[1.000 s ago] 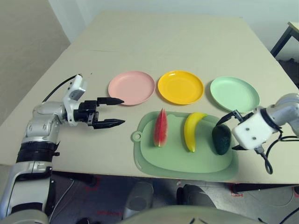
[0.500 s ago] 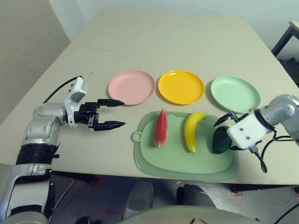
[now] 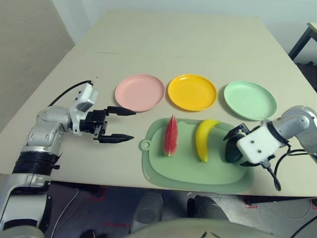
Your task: Place the fruits into color-matched plates.
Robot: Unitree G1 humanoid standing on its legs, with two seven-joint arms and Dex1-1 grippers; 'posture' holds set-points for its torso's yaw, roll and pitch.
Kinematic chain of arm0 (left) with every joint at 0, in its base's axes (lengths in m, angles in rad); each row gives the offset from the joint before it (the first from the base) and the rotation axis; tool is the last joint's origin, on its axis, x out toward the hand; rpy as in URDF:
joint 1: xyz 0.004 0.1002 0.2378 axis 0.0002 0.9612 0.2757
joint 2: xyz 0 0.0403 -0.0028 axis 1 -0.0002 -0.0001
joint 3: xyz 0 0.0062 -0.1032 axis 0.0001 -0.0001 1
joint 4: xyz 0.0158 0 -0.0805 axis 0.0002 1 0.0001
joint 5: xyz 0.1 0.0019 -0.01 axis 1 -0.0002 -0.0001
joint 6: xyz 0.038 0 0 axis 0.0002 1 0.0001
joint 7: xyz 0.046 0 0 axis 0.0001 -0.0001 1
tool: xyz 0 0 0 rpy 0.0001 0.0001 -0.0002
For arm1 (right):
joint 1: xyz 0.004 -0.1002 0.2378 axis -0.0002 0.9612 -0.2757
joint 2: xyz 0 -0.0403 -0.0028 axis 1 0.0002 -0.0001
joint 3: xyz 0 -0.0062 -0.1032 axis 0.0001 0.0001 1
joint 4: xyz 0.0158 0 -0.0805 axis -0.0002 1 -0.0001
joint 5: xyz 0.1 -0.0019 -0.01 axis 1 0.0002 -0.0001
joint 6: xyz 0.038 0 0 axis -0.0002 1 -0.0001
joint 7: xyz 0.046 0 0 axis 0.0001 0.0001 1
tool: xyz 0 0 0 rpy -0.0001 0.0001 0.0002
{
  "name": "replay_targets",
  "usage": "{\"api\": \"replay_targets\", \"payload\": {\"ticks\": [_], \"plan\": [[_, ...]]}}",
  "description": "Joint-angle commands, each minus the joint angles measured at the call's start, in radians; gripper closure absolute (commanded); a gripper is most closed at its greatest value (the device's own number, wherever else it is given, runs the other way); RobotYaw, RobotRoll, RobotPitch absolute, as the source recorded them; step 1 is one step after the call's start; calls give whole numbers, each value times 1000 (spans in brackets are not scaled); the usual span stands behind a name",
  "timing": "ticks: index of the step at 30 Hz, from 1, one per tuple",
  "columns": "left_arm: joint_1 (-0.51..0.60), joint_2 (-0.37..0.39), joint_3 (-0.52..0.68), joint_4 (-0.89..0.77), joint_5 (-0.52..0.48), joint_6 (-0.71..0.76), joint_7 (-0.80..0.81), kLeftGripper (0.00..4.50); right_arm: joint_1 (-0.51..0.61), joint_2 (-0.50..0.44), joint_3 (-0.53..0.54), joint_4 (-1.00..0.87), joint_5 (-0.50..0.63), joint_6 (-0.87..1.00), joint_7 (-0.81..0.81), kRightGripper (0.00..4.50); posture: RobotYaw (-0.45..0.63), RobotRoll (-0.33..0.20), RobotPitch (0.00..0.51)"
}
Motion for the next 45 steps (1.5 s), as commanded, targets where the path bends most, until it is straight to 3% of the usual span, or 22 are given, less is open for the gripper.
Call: {"api": "replay_targets", "payload": {"ticks": [1,18,20,26,32,41,45], "plan": [[-24,7,-40,20,-13,-22,-4,24,5,-11,3,-22,-12,10,2,0,216,0,111],[-9,7,-39,16,1,-33,-4,24,-27,18,17,-9,-46,70,-2,0,230,0,91],[-8,7,-39,22,3,-39,-4,0,-21,17,15,-23,-41,100,3,386,229,0,91],[-17,-1,-41,36,8,-45,-4,0,-9,7,7,-66,-27,161,10,2155,222,0,90],[-29,-17,-50,56,12,-57,-4,0,2,-20,-11,-90,-7,187,21,4334,204,0,86],[-44,-34,-54,91,23,-73,-4,0,-23,-24,-11,-116,8,218,25,4472,200,0,83],[-41,-33,-48,108,22,-75,-4,0,-61,-38,-31,-200,68,335,60,4472,199,0,81]]}}
